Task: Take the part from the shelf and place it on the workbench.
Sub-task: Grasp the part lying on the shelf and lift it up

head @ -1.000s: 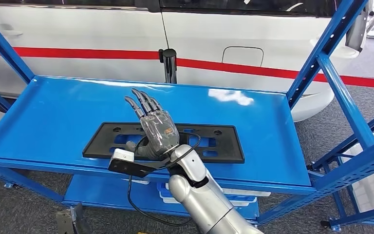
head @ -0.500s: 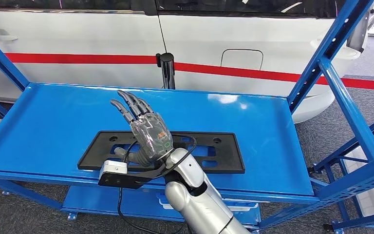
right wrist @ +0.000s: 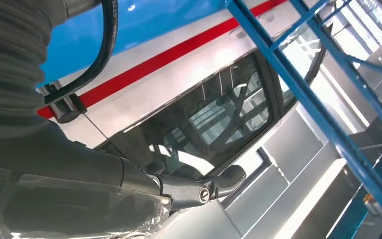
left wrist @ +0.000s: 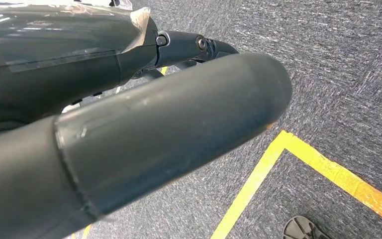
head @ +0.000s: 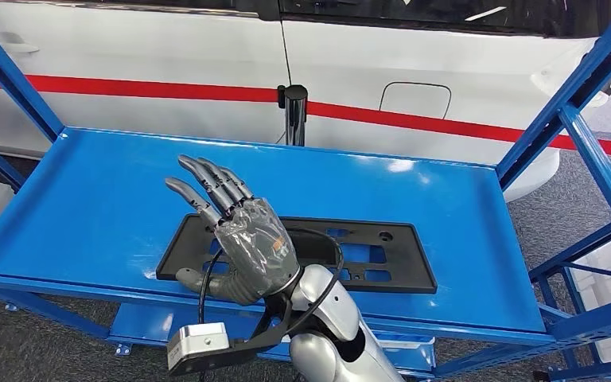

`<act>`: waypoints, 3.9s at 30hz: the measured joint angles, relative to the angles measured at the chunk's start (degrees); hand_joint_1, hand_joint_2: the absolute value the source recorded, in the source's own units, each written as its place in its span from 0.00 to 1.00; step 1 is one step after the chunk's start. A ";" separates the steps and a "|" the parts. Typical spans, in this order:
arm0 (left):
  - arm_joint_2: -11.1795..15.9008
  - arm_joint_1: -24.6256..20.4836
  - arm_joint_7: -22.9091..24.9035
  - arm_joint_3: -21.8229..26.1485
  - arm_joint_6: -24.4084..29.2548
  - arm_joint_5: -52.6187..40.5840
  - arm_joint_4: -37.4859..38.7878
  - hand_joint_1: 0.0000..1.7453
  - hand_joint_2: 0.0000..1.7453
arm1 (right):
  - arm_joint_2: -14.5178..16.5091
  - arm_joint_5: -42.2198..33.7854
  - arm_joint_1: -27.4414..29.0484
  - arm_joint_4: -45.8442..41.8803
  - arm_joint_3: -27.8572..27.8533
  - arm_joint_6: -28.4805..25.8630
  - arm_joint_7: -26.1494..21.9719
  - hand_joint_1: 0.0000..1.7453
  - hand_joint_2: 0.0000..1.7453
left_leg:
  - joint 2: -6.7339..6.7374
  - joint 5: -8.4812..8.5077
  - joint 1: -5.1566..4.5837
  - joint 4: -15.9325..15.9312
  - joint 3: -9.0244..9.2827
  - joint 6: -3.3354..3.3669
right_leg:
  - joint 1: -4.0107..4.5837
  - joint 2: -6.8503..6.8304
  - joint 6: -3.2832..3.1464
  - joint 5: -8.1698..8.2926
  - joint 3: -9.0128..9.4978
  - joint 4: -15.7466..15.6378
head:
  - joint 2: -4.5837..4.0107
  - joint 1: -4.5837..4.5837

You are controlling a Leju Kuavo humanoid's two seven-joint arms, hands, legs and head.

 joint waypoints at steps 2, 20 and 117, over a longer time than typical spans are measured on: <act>-0.06 0.06 0.19 0.00 -0.06 -0.41 0.10 0.00 0.00 | -2.13 0.96 3.06 -5.27 1.94 2.69 -0.20 0.00 1.00 | -0.06 -0.21 -0.37 0.05 0.02 0.45 | -0.27 -0.05 0.92 -0.08 0.33 -0.11 | 0.00 -0.03; -0.04 0.21 -0.89 0.06 -1.50 -3.88 0.09 0.00 0.00 | -8.73 9.16 8.39 4.12 7.10 2.00 4.24 0.00 1.00 | -0.06 -0.34 0.22 0.02 0.25 0.35 | 0.07 -0.04 1.10 -0.24 0.31 0.07 | 0.00 -0.04; 1.09 1.10 -5.01 6.90 -6.62 -17.10 0.09 0.00 0.00 | -7.75 26.54 11.45 1.40 -7.59 -6.94 10.47 0.00 1.00 | -0.18 -0.31 0.21 -0.02 0.43 0.15 | 0.07 -0.31 0.86 -0.39 0.47 0.12 | 0.00 -0.04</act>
